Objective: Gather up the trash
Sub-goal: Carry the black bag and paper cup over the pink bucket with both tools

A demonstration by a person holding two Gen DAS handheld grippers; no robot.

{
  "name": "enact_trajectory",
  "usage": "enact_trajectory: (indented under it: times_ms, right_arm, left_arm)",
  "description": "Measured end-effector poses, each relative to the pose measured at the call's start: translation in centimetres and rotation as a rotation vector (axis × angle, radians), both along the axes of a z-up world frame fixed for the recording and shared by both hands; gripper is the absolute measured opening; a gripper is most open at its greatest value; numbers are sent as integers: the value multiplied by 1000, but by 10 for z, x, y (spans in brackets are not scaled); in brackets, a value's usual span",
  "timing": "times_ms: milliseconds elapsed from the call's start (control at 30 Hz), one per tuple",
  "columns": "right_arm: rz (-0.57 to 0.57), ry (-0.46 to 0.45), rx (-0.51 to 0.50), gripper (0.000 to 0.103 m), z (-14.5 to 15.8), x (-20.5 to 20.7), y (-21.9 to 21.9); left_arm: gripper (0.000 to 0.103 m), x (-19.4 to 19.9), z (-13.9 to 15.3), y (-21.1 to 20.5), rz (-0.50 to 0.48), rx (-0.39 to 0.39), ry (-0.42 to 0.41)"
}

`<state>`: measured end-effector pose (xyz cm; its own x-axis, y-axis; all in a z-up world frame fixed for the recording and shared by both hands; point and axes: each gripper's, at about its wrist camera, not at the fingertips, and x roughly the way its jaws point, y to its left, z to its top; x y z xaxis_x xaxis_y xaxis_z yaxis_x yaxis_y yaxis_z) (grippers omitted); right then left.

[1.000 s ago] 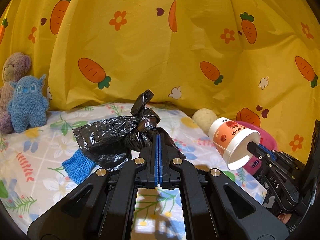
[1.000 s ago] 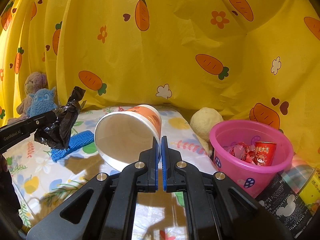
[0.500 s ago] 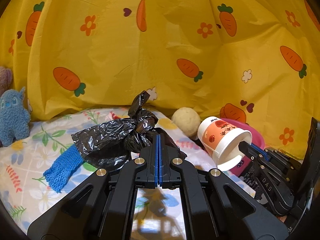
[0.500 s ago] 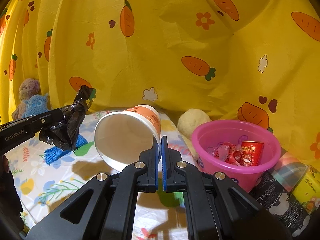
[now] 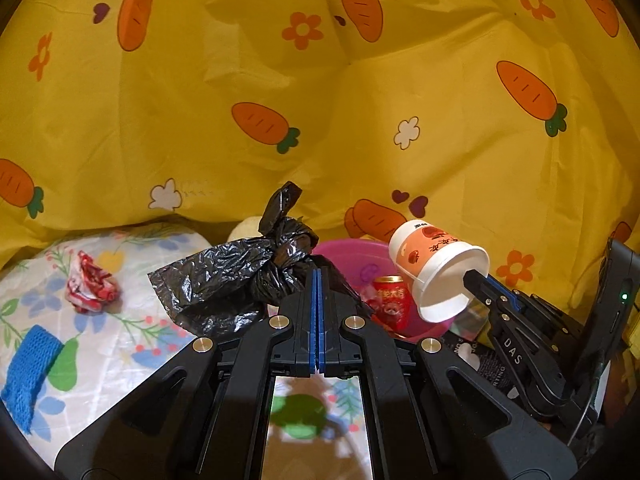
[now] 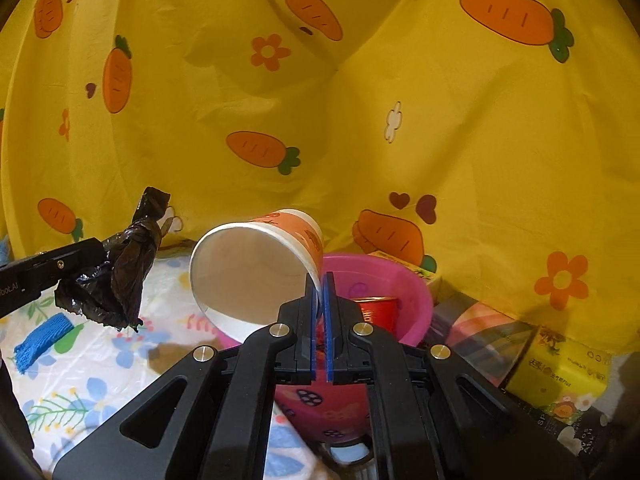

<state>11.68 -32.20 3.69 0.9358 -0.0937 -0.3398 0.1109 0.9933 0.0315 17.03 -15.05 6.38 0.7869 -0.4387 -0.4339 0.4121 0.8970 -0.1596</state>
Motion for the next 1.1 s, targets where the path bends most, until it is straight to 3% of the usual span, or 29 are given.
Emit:
enact_trajectory:
  times_ms: [433,733,1100]
  right_arm:
    - [-71,16,29,4,-10,23,-35]
    - [-81,30,24,4,-10,34,-38]
    - [-92,42,27,4,-10,47,-42]
  left_arm:
    - [0,38,-15,-47,-83,20,33]
    - [0,54,-24,-58,-148,-30,75]
    - [0,82,-40,-70,-155,-49,113]
